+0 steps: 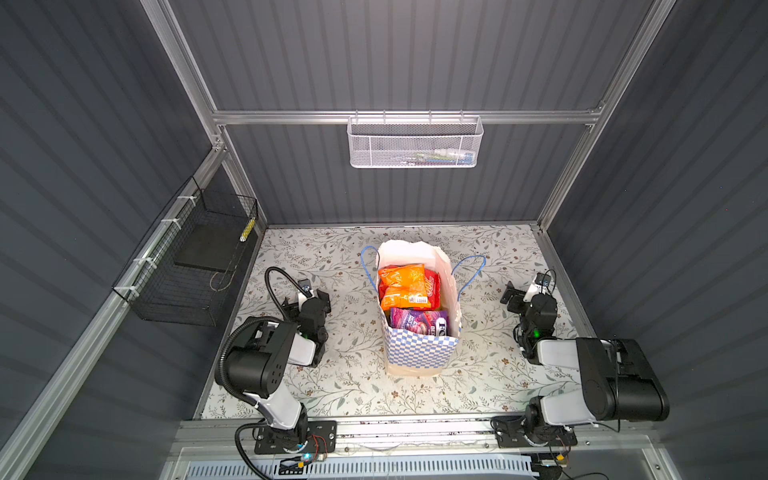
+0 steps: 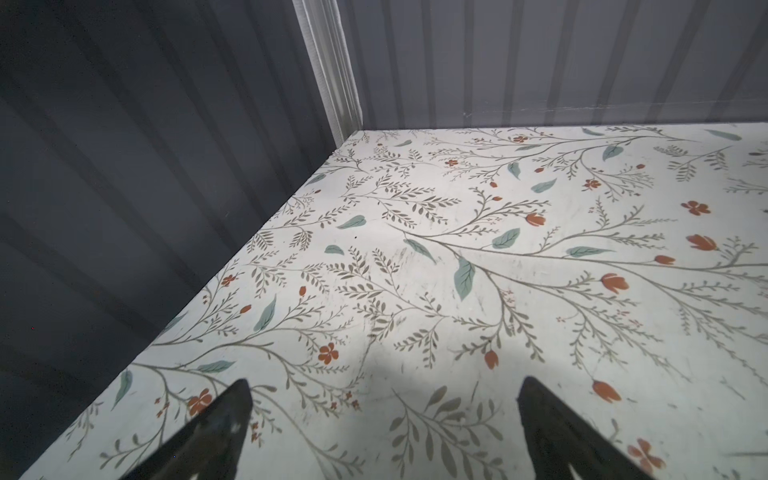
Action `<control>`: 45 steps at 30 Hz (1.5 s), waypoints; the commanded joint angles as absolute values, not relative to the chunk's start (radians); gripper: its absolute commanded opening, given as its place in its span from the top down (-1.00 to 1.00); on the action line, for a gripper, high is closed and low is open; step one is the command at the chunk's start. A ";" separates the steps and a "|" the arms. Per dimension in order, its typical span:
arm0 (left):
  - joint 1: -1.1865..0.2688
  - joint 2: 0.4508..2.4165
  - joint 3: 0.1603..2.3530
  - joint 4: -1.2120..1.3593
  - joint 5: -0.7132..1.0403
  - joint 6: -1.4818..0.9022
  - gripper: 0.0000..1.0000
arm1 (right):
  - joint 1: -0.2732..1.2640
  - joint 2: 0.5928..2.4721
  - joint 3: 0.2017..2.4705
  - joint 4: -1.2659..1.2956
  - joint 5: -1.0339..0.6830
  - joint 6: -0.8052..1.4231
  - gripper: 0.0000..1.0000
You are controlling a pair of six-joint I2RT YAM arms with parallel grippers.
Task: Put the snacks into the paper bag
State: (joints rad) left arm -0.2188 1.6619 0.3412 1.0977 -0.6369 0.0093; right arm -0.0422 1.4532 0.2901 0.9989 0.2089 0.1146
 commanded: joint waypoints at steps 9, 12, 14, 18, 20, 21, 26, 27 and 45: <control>-0.175 1.732 0.430 1.031 -0.522 0.017 -1.00 | -0.032 1.468 0.293 1.055 0.206 0.088 -0.99; -0.172 1.724 0.431 1.010 -0.520 0.008 -0.99 | -0.033 1.451 0.303 1.006 0.206 0.094 -0.98; -0.172 1.727 0.430 1.023 -0.519 0.012 -0.99 | -0.032 1.464 0.295 1.043 0.208 0.088 -0.98; -0.172 1.727 0.430 1.020 -0.520 0.011 -0.99 | -0.032 1.460 0.296 1.037 0.207 0.089 -0.99; -0.172 1.727 0.430 1.021 -0.519 0.011 -0.99 | -0.032 1.459 0.298 1.029 0.207 0.089 -0.98; -0.172 1.727 0.430 1.022 -0.518 0.012 -0.99 | -0.032 1.459 0.298 1.031 0.207 0.090 -0.99; -0.172 1.727 0.431 1.021 -0.519 0.012 -0.99 | -0.032 1.459 0.298 1.032 0.207 0.090 -0.99; -0.172 1.727 0.431 1.022 -0.520 0.012 -0.99 | -0.032 1.458 0.298 1.032 0.207 0.089 -0.99; -0.172 1.727 0.431 1.020 -0.519 0.011 -0.99 | -0.032 1.459 0.298 1.032 0.206 0.090 -0.99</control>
State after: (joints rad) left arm -0.1749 1.7264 0.4164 1.0241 -0.5220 0.0185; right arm -0.0364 1.4528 0.2905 1.0069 0.2085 0.0994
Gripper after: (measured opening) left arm 0.997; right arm 0.992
